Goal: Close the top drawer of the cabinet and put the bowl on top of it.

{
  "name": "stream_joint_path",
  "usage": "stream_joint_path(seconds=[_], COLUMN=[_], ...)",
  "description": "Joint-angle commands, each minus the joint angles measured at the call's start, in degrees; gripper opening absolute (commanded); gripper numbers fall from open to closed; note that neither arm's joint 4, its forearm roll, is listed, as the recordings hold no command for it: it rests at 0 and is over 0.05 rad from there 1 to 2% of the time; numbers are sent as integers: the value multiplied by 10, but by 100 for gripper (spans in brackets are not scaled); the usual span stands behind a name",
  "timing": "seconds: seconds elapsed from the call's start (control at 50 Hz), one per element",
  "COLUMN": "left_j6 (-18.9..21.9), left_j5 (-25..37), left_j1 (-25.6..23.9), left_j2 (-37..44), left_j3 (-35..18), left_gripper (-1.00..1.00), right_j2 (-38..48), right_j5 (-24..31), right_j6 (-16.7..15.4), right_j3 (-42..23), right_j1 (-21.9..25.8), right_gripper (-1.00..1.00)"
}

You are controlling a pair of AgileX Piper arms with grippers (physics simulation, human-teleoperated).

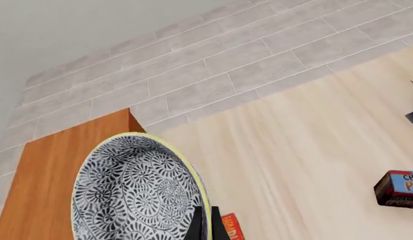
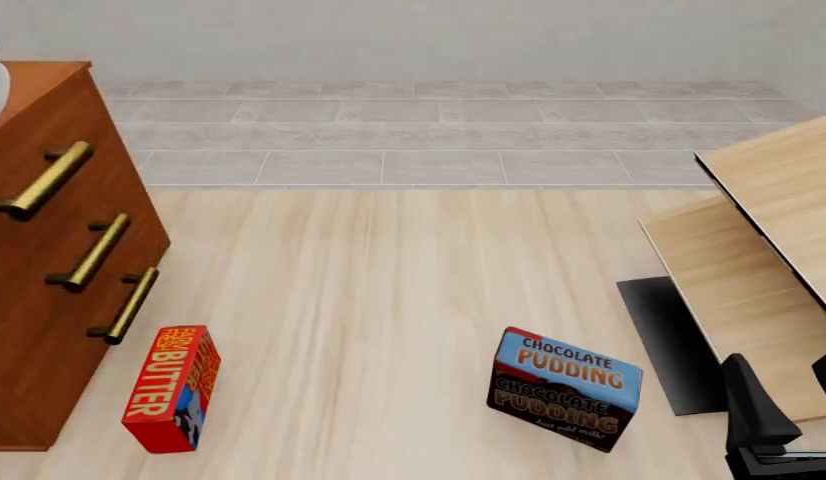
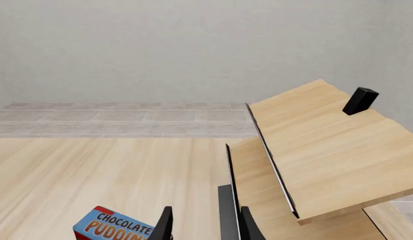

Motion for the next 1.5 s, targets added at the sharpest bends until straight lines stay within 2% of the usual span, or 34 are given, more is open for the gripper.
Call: stream_joint_path(seconds=[0.02,0.34,0.38,0.6,0.82,0.9,1.28,1.5], left_j6=[-1,6,23,13,5,-2,-5,-9], left_j5=[-5,-21,-29,-39,-56,-61,-94,-97], left_j1=[34,80,91,106,143,148,185,208], left_j2=[6,22,20,32,53,63,80,99], left_j3=[-5,-8,-8,-3,4,-10,11,-8], left_gripper=[-100,-100,-100,-100,-100,-100,-100,-100], right_j2=[-7,-7,-7,-7,-7,-7,-7,-7], right_j5=[7,7,7,7,7,7,7,7], right_j6=[0,0,0,0,0,0,0,0], right_j3=[0,0,0,0,0,0,0,0], right_j1=[0,0,0,0,0,0,0,0], right_gripper=[100,100,100,100,100,100,100,100])
